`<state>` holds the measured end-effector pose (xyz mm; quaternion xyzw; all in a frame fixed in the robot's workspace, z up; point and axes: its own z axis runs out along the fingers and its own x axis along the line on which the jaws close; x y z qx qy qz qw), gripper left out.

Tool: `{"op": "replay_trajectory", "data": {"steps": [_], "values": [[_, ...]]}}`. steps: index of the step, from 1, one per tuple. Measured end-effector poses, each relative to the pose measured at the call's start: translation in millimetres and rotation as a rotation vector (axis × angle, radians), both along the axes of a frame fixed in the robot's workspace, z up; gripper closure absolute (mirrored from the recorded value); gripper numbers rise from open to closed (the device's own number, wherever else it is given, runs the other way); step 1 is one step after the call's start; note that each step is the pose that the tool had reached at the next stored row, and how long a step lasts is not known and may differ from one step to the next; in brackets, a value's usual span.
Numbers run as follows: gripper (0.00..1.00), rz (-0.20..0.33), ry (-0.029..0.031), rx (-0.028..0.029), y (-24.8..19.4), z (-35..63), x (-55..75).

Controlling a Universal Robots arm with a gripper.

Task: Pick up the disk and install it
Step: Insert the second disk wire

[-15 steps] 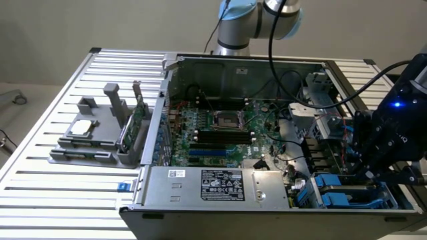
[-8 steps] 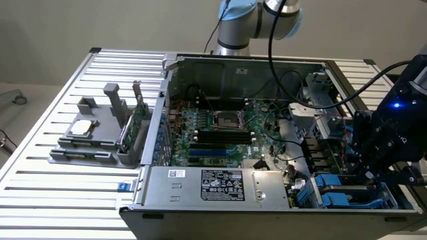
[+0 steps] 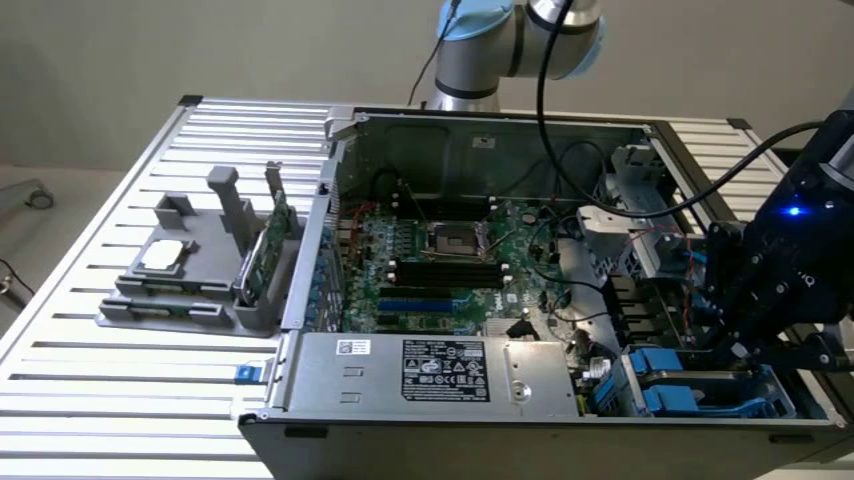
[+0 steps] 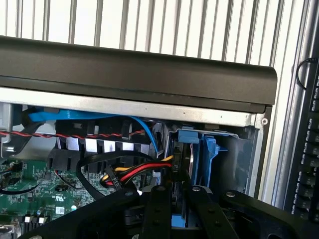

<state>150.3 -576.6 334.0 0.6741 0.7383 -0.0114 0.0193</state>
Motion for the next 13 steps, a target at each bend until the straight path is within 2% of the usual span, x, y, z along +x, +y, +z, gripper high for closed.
{"op": "replay_trajectory", "data": {"steps": [13], "values": [[0.82,0.013,-0.0004,-0.0002,0.1,-2.0,0.5]]}}
